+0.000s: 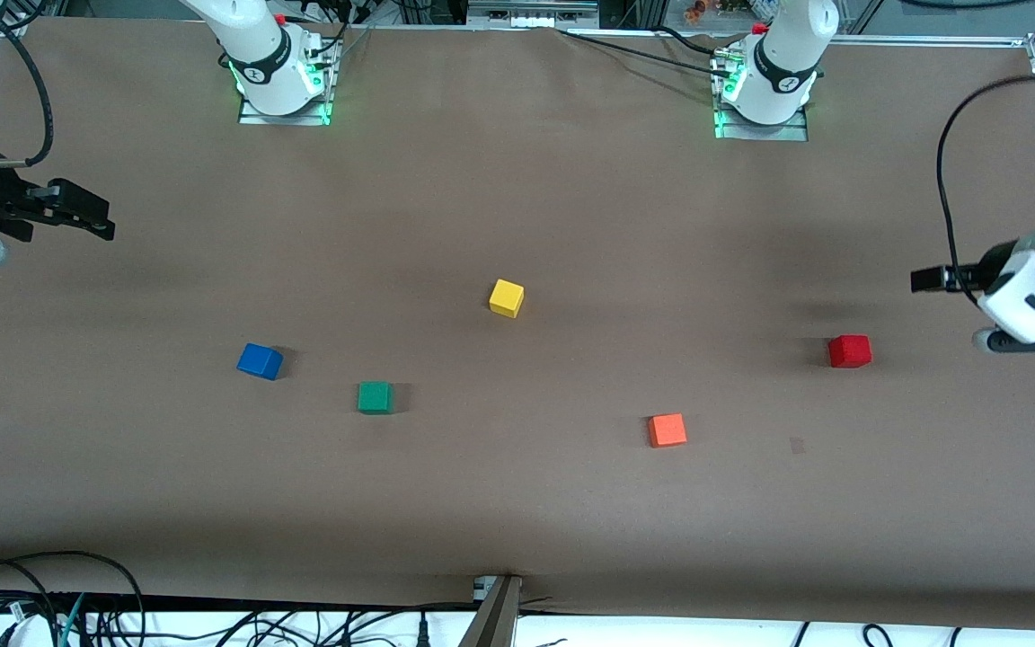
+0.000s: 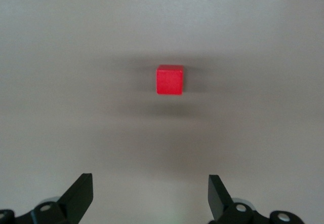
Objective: Pass red block to right arm, stack on blue
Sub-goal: 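Move the left gripper down over the red cube, then close the left gripper on the red cube while the right gripper advances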
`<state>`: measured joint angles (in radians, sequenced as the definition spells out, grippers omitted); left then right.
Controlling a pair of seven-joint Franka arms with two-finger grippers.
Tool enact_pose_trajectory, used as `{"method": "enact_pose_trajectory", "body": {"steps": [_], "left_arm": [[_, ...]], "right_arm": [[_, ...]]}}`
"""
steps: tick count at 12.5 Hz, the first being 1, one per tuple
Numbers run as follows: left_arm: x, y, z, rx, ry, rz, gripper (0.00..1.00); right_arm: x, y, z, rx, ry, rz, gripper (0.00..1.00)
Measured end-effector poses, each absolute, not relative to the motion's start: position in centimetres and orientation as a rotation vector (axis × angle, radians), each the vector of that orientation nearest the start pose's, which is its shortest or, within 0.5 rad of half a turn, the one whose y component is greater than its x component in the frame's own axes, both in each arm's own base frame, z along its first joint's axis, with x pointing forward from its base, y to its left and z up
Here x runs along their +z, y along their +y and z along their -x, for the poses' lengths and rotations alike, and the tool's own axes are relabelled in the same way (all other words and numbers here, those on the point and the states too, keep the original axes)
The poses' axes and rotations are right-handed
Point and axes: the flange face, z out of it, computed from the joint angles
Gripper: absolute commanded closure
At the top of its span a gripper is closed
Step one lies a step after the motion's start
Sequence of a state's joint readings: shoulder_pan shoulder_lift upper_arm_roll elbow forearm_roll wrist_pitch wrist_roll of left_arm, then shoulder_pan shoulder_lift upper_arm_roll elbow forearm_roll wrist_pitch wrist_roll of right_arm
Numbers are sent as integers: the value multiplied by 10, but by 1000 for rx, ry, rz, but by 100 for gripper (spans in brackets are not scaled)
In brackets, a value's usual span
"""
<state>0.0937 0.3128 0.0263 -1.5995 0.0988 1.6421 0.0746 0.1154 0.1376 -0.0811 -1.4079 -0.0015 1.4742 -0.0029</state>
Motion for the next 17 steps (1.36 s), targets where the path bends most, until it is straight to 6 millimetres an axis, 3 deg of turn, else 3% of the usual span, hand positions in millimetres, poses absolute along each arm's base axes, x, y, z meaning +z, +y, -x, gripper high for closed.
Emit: {"method": "enact_pose_trajectory", "body": {"steps": [2, 5, 8, 12, 14, 15, 16, 17], "left_arm": [[374, 109, -620, 427, -22, 3052, 0], [308, 106, -609, 394, 12, 3064, 0], [269, 85, -598, 354, 36, 3074, 0], [211, 82, -593, 286, 53, 3085, 0], [194, 82, -594, 276, 56, 3087, 0], [190, 82, -594, 272, 56, 3088, 17], [188, 82, -594, 271, 57, 3088, 55], [188, 82, -594, 271, 57, 3088, 73]], "right_arm": [[614, 23, -586, 111, -59, 3153, 0], [614, 23, -586, 111, -61, 3153, 0], [611, 25, -591, 91, -69, 3154, 0], [601, 27, -596, 106, -74, 3154, 0], [593, 28, -600, 126, -74, 3155, 0], [591, 28, -601, 131, -74, 3155, 0], [590, 28, -602, 134, -74, 3155, 0], [588, 28, -602, 138, -74, 3155, 0]]}}
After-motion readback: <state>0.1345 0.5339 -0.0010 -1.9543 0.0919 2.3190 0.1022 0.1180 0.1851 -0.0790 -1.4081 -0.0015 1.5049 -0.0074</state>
